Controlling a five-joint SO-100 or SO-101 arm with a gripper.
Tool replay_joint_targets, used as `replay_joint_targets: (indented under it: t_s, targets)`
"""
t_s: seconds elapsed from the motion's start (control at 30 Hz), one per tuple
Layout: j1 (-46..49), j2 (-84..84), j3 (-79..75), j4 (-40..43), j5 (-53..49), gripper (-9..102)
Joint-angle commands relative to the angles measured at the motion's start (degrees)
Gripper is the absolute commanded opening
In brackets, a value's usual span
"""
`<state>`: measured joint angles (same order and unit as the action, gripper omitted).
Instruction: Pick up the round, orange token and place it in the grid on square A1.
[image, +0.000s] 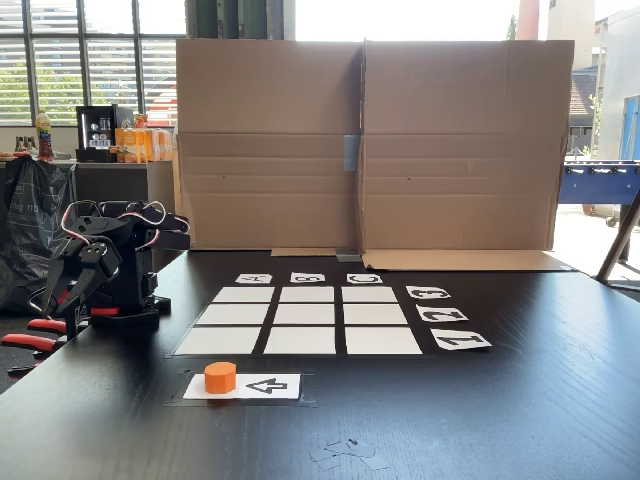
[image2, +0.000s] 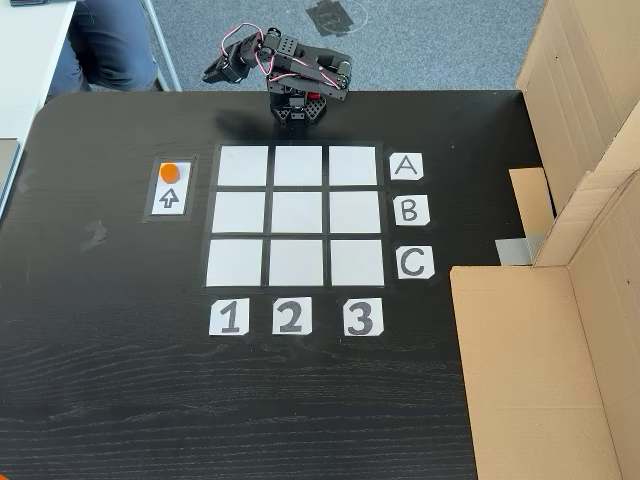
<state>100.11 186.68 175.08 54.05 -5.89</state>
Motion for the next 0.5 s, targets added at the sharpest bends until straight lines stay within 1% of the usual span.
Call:
replay_joint_targets:
  t_s: [0.0, 0.13, 0.47]
  targets:
    - [2.55, -3.16, -1.41, -3.52, -0.18, 6]
    - [2.20, -11.07, -5.54, -6.24, -0.09, 11]
    - [0.44, -32.87, -23.91, -5.71, 2.02, 27]
